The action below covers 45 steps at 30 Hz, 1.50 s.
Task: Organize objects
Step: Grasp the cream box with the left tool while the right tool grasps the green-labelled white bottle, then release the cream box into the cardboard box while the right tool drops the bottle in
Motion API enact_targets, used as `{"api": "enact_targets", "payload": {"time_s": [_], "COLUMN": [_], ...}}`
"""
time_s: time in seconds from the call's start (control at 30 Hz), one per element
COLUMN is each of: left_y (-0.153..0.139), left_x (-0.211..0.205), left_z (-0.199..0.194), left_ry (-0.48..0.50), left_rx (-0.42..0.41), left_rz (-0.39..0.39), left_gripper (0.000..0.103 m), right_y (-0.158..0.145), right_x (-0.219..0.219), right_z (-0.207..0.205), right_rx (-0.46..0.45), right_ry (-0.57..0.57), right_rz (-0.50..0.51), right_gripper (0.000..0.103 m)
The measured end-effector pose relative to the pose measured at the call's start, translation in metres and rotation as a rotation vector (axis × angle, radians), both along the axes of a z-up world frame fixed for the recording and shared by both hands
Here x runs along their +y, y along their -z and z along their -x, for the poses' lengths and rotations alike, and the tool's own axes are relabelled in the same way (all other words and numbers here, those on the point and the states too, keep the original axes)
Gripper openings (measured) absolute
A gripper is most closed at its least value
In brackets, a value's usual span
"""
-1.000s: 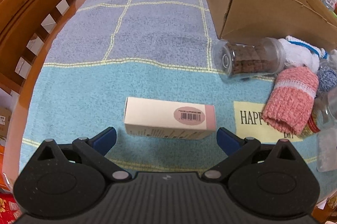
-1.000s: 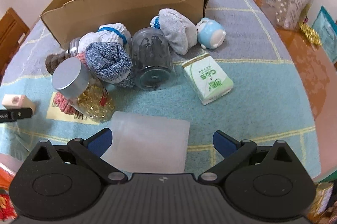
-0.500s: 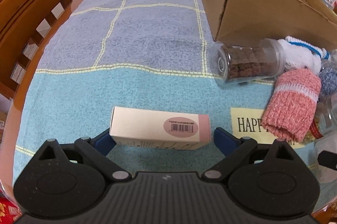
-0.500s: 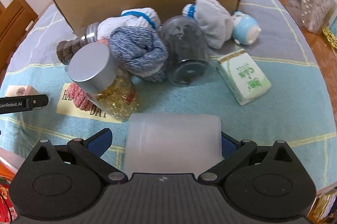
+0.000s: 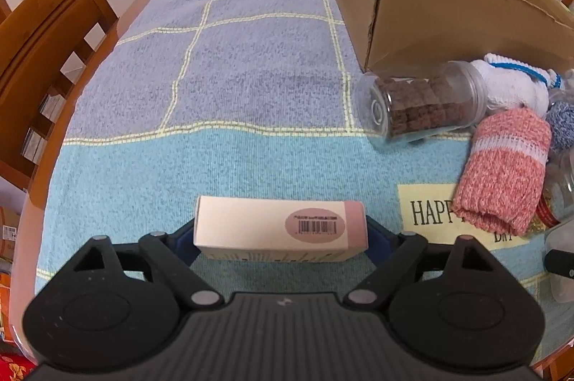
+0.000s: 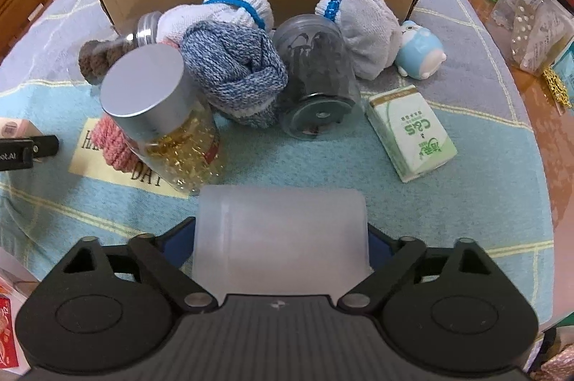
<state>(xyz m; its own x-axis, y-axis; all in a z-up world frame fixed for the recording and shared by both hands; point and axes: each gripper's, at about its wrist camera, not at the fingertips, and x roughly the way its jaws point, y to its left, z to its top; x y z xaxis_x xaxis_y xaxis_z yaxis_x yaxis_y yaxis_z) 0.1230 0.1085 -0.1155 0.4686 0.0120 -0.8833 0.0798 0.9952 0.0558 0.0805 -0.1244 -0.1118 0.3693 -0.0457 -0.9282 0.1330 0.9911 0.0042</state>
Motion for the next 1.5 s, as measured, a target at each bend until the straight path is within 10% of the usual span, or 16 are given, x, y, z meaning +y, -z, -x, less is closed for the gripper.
{"api": "enact_targets", "payload": {"time_s": [0.53, 1.5], "left_y": [-0.025, -0.152], "left_x": [0.002, -0.082], "left_z": [-0.008, -0.071], "left_ry": [0.088, 0.277], "left_rx": [0.028, -0.114], "left_rz": [-0.015, 0.087], "left_gripper": [0.082, 0.082], "right_y": [-0.013, -0.129], "right_x": [-0.015, -0.075], "right_z": [-0.004, -0.061], "right_rx": [0.009, -0.217], "right_ry": [-0.047, -0.231], "right_rz": [0.009, -0.029], "right_gripper": [0.087, 0.087]}}
